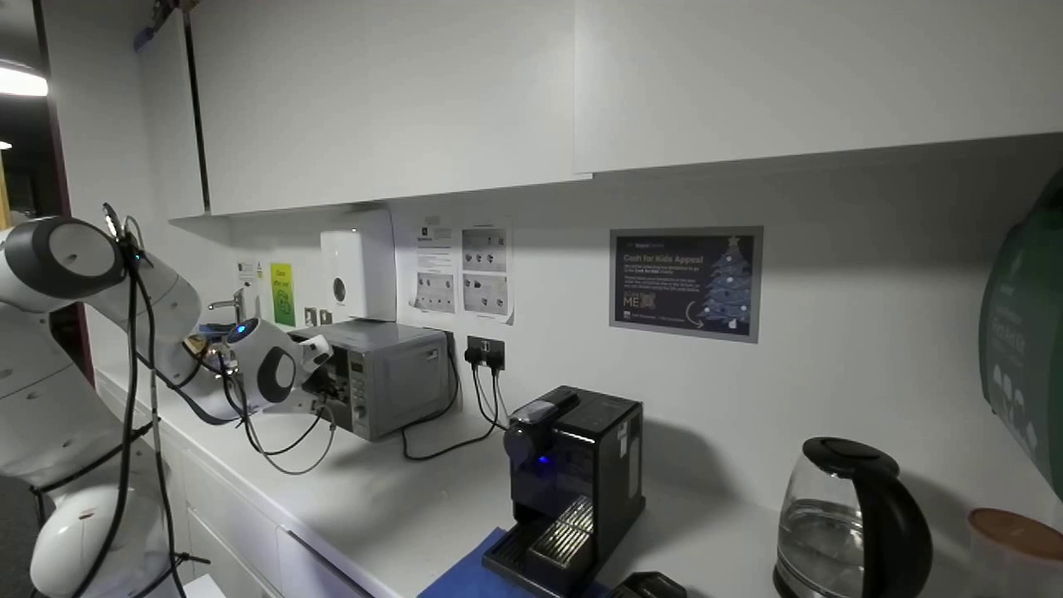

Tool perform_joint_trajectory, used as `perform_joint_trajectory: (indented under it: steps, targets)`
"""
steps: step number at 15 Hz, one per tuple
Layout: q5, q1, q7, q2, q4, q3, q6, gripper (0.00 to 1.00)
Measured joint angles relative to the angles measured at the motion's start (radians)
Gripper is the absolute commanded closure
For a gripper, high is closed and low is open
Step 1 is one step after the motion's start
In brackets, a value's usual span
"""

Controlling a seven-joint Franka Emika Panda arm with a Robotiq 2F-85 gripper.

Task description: Press a button on the microwave to switch the light off

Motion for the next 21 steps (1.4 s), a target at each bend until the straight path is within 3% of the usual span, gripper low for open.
perform_joint_trajectory:
  steps: [21]
  targets:
    - [0.000, -0.279, 0.000, 0.022, 0.056, 0.267, 0.094, 1.00]
